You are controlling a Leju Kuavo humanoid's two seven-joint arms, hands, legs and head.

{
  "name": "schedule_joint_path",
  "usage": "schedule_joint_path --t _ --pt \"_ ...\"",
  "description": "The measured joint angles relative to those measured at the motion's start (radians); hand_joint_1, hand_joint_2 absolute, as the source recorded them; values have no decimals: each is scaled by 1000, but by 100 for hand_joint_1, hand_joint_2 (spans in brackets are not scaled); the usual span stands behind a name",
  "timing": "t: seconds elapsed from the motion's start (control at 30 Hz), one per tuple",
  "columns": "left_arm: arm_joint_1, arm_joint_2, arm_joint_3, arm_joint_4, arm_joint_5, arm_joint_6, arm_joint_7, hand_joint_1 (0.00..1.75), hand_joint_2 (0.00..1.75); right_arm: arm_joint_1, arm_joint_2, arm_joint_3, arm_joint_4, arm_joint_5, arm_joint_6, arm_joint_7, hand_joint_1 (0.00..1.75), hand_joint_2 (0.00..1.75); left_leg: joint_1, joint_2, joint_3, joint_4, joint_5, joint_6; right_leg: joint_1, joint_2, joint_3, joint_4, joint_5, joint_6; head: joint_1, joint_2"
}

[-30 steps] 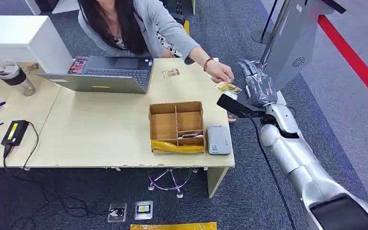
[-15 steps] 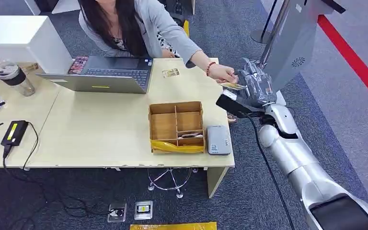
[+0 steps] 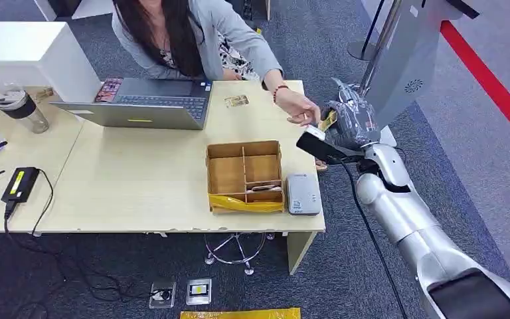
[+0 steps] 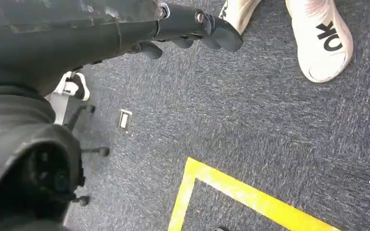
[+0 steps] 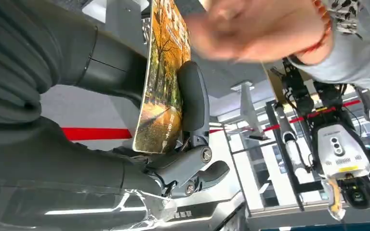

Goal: Pass the card to the sensor for recognition and then transmit it.

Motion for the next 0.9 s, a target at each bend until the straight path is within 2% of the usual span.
schedule_joint_path --t 0.33,0.47,0.73,0.8,0.9 --pt "0 0 -6 -1 13 14 1 0 0 30 5 27 0 9 6 10 175 175 0 0 0 0 0 0 0 0 0 0 0 0 0 0" --pt "-3 -13 -7 -1 19 62 -72 0 0 49 5 45 1 26 8 22 175 175 0 0 0 0 0 0 0 0 0 -1 0 0 0 0" --pt "-5 -23 -7 -1 19 79 -85 0 0 59 5 48 2 26 8 26 175 175 0 0 0 0 0 0 0 0 0 -1 0 0 0 0" --pt "-11 -50 -8 -3 17 82 -94 0 0 107 -8 62 3 23 16 39 175 175 0 0 0 0 0 0 0 0 0 -1 0 0 0 0" --pt "-11 -56 -11 -3 10 79 -94 0 0 165 -14 72 2 -20 40 42 175 175 0 0 0 0 -1 -1 0 0 -1 -1 0 0 0 0"
